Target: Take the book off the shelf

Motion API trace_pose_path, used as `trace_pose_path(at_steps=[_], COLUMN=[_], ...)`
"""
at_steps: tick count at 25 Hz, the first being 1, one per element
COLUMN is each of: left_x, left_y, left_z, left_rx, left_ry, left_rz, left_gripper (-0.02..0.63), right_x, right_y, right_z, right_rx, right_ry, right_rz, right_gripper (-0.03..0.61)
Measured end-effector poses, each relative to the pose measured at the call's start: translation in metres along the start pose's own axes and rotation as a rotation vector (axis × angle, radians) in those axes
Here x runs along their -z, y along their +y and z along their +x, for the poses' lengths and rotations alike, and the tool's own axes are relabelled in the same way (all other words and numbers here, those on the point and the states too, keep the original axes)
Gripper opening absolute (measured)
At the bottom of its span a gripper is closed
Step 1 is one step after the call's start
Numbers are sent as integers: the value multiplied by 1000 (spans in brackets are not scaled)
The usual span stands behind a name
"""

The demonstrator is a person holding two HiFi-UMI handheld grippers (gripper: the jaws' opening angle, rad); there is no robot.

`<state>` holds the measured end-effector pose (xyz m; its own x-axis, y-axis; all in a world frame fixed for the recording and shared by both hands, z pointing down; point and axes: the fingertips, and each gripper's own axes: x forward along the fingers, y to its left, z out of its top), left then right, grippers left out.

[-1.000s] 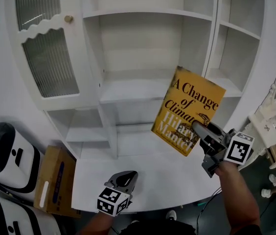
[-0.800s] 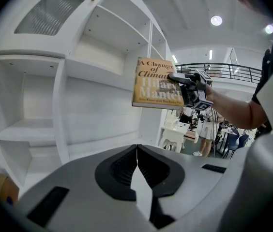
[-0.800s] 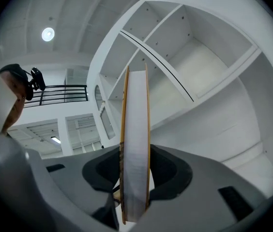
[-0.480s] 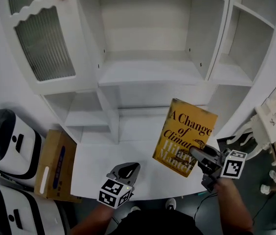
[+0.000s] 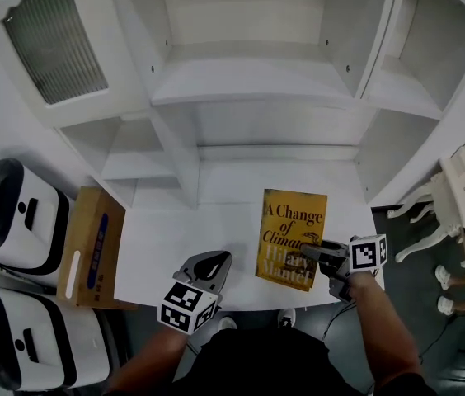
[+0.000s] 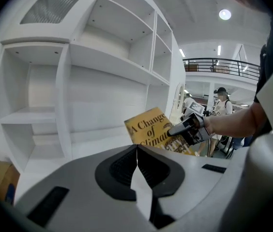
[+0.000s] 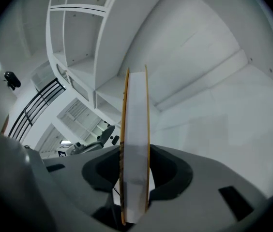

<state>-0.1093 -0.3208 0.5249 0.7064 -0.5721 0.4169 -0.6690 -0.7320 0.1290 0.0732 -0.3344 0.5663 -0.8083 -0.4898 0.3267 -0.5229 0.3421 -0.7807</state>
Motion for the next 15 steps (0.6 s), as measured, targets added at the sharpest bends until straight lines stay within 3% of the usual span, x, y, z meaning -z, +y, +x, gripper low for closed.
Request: trace_pose_path(at_steps=[8,15], left_x=[5,12], left_y=[-5,-9], left_z=[1,-4], left_rx=[-34,-65], left_ry=[17,37], left_rz=[-16,-34], left_gripper=[11,11], right_x=[55,79], right_y=[-64,-86], right_z=[45,81], right_rx=[-8,-44], right_ry=[172,270], right_rz=[250,327], right_gripper=[161,161])
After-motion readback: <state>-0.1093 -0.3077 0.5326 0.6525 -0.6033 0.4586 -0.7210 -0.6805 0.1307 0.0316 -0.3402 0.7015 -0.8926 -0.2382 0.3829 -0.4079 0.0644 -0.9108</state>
